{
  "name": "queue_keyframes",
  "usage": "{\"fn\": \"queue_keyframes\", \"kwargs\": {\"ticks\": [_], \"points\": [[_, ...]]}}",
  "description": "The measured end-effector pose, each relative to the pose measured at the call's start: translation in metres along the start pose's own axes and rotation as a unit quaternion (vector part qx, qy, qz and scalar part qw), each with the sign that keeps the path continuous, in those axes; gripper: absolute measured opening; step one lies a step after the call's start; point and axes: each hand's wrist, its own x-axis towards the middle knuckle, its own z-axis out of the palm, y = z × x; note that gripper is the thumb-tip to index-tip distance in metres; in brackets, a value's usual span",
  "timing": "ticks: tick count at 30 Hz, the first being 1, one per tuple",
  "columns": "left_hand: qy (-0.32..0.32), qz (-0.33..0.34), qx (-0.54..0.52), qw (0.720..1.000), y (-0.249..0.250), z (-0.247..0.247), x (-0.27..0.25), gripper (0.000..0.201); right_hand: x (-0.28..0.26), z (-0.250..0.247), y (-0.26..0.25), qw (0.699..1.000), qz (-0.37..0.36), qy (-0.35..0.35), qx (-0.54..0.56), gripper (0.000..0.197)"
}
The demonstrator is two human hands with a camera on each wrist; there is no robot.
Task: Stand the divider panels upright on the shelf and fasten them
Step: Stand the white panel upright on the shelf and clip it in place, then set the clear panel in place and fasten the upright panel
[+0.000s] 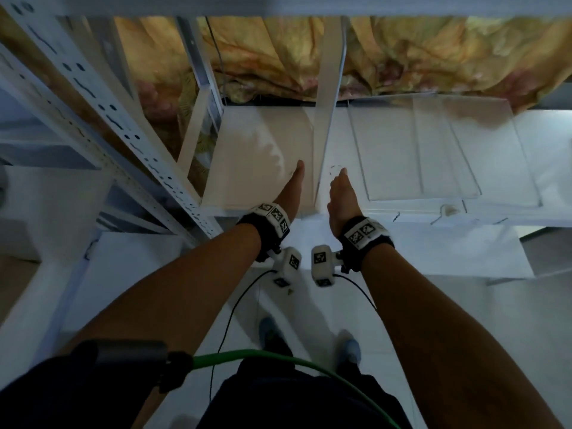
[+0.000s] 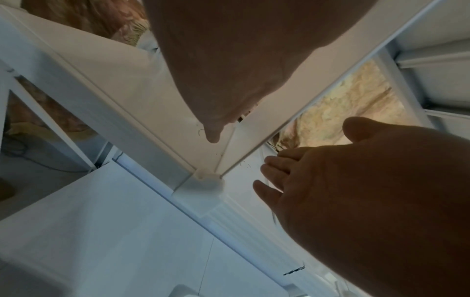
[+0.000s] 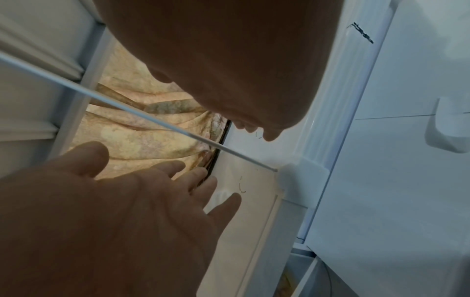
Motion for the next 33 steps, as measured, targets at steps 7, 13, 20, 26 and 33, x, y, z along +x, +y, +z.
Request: {"fn": "queue_keyframes", "kwargs": {"ticks": [7,13,20,26,33], "points": [[0.034,0.042,-0.043,0.998,-0.007,0.033,-0.046,0.081,-0.057,-0.021,-0.006,0.997,-0.046,-0.047,-0.051,0.074],[0.031,0.08,-0.029,0.996,-0.045,0.103,-0.098,0.08,-0.13,-0.089,0.002,0.993,-0.067,-0.067,-0.067,0.073],[0.003,0.045,0.013,0.999,-0.118,0.182,-0.126,0.083,-0.178,-0.175,0.034,0.995,-0.058,-0.046,-0.066,0.063],[0.007,0.012,0.01,1.0,-0.122,0.209,-0.106,0.084,-0.172,-0.232,0.031,0.996,-0.06,-0.009,-0.067,0.063],[-0.008,0.016,0.031,0.999,-0.105,0.223,-0.052,0.1,-0.116,-0.244,0.003,0.998,-0.041,0.014,-0.049,0.069]]}}
